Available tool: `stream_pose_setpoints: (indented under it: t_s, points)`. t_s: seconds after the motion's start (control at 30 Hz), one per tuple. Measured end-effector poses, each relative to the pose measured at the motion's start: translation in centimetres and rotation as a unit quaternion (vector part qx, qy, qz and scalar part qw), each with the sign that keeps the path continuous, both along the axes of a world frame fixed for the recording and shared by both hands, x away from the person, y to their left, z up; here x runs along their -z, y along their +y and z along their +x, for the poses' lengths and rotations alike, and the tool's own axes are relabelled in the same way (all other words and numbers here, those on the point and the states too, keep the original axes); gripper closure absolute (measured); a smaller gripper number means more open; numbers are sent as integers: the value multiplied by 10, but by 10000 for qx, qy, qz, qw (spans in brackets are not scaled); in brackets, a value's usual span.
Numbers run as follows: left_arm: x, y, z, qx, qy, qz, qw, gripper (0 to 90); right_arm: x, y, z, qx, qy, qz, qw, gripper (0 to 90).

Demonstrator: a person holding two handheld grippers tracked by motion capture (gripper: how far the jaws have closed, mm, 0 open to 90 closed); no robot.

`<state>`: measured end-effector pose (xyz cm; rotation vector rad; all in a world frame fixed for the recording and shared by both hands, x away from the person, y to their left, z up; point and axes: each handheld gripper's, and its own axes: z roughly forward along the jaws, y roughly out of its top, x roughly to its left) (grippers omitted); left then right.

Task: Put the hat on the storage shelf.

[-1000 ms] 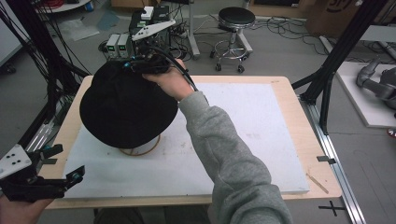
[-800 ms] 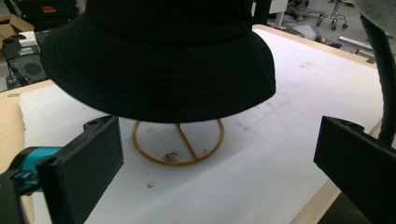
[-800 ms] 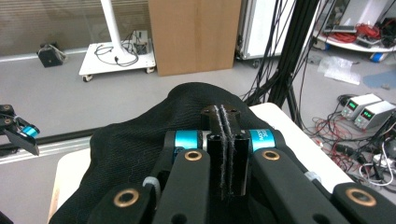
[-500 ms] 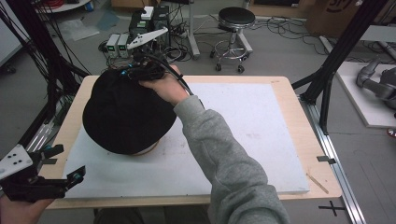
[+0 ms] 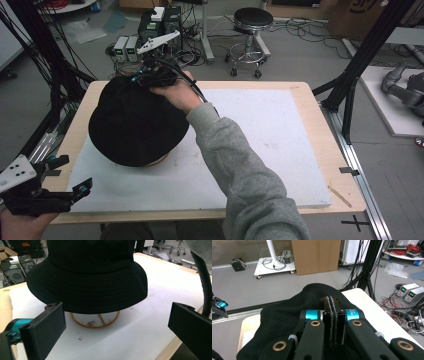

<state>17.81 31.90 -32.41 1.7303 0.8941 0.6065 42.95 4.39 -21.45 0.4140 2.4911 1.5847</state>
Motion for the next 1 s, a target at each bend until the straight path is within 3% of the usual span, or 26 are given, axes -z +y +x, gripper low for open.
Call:
stream_pose_setpoints:
  t_s: [0.33, 0.47, 0.67, 0.73, 0.77, 0.87, 0.9, 0.93, 0.97, 1.0]
  points:
    - [1, 0, 1, -29, 15, 1, 10000, 18, 1, 0, 0, -48, 42, -96, 9999, 873]
    - [1, -1, 1, -17, 5, -8, 10000, 18, -2, -3, -1, -18, 55, 66, 10000, 819]
    - [1, -2, 0, -6, 6, 5, 10000, 18, -3, -5, -3, 63, 29, 33, 10000, 727]
    - [1, -2, 0, 2, 9, 2, 10000, 17, -4, -5, -4, 108, 12, 81, 9999, 647]
    - [1, -2, 0, 5, 8, -7, 10000, 18, -4, -6, -5, 196, -36, 134, 9997, 526]
    - [1, -3, 0, 14, 8, 7, 10000, 17, -3, -6, -4, 446, -57, 164, 9989, 305]
    - [1, -3, 0, 19, 6, 10, 10000, 17, -3, -6, -4, 446, -57, 164, 9989, 305]
    - [1, -3, 0, 10, 1, 12, 10000, 18, -3, -6, -3, 499, -99, 168, 9986, 256]
    - [1, -3, 0, 12, 4, 13, 10000, 17, -2, -6, -2, 676, -138, 162, 9975, 151]
    - [1, -3, 0, 22, 6, 7, 10000, 17, -2, -6, -2, 676, -138, 162, 9975, 151]
